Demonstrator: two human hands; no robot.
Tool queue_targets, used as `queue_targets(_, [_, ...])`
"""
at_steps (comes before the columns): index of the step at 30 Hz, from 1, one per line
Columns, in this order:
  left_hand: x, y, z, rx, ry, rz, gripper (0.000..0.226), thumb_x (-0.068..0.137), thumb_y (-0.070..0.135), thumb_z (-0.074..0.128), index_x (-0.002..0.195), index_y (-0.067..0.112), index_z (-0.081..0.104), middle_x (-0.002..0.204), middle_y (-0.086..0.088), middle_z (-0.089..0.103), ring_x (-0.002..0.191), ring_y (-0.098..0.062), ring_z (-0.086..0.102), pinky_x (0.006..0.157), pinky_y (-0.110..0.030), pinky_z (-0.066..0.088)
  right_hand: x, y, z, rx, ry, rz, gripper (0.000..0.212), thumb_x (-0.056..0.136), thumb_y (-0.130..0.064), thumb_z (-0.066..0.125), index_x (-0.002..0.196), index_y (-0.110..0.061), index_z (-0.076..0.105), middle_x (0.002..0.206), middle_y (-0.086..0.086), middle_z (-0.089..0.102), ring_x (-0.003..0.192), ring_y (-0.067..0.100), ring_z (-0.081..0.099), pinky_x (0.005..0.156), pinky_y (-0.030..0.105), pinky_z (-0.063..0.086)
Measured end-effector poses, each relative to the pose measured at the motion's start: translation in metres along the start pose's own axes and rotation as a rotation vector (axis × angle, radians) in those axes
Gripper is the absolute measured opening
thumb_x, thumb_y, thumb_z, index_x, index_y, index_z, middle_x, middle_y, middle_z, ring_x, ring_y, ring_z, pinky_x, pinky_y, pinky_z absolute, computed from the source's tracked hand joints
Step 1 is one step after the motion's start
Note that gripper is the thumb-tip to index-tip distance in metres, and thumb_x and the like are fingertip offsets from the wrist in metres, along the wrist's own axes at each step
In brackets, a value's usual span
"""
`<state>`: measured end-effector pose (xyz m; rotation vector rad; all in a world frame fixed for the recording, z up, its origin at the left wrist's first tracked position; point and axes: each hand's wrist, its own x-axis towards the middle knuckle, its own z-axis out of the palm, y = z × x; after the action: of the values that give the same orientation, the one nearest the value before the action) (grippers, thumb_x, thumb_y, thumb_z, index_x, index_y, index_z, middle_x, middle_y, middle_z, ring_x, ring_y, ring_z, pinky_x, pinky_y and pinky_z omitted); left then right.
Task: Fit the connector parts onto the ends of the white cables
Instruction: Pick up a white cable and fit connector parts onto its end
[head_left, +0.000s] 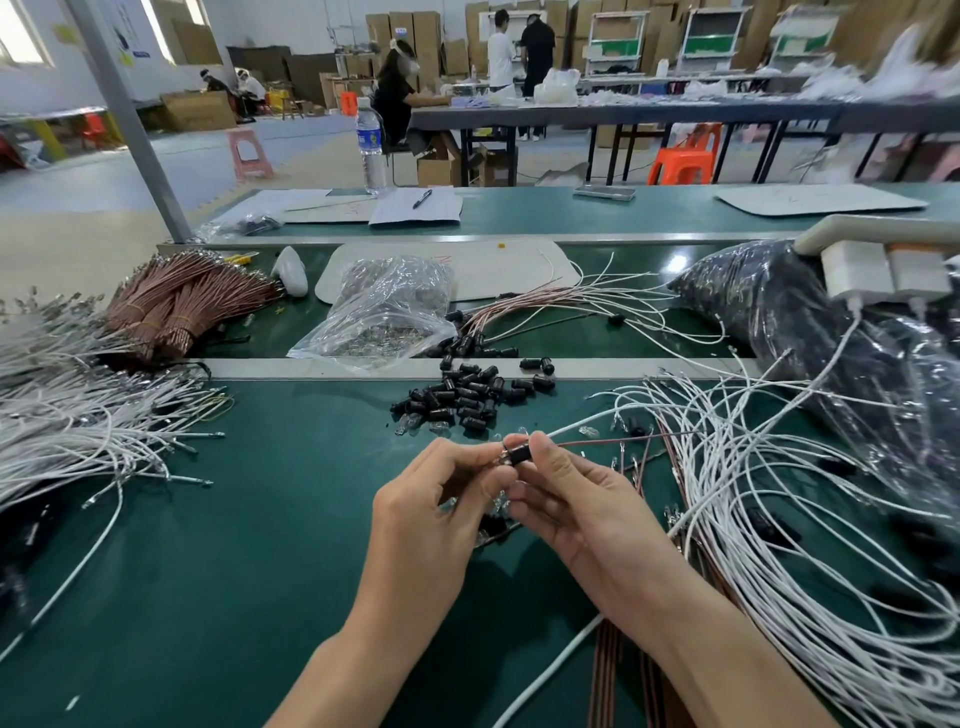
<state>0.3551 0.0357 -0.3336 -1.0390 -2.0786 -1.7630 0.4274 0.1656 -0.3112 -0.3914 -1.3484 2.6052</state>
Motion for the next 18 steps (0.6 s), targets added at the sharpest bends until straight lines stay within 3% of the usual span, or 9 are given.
queue_targets(11, [-0.0006, -0.0005, 0.0005, -0.055, -0.027, -0.059, 0.016, 0.088, 0.021, 0.071, 0.103, 0.022, 0.075, 0.094, 0.011, 0.075, 0.088, -0.009, 0.073, 0.078, -0.022, 0.056, 0.0005, 0.0052, -0.0029, -0.007, -0.029, 0.007, 0.032, 0.08, -0.037, 0.075, 0.097, -0.01, 0.08, 0.09, 0.01, 0.074, 0.076, 0.013, 0.07, 0.07, 0.022, 0.057])
queue_targets(16, [0.0007, -0.0001, 0.0015, 0.077, -0.049, 0.006, 0.012, 0.095, 0.028, 0.065, 0.107, 0.032, 0.064, 0.097, 0.019, 0.067, 0.092, -0.006, 0.068, 0.078, -0.014, 0.05, 0.0063, 0.0024, -0.0052, 0.132, 0.102, -0.089, 0.027, 0.067, -0.025, 0.082, 0.092, -0.015, 0.082, 0.085, 0.007, 0.075, 0.073, 0.012, 0.072, 0.065, 0.021, 0.058])
queue_targets(18, [-0.0001, 0.0011, 0.0022, 0.102, -0.061, -0.011, 0.012, 0.098, 0.036, 0.061, 0.108, 0.041, 0.056, 0.1, 0.024, 0.065, 0.093, -0.001, 0.065, 0.077, -0.007, 0.045, 0.007, 0.0035, -0.0048, 0.074, 0.152, -0.132, 0.022, 0.066, -0.025, 0.081, 0.087, -0.016, 0.082, 0.085, 0.008, 0.075, 0.073, 0.012, 0.072, 0.064, 0.02, 0.058])
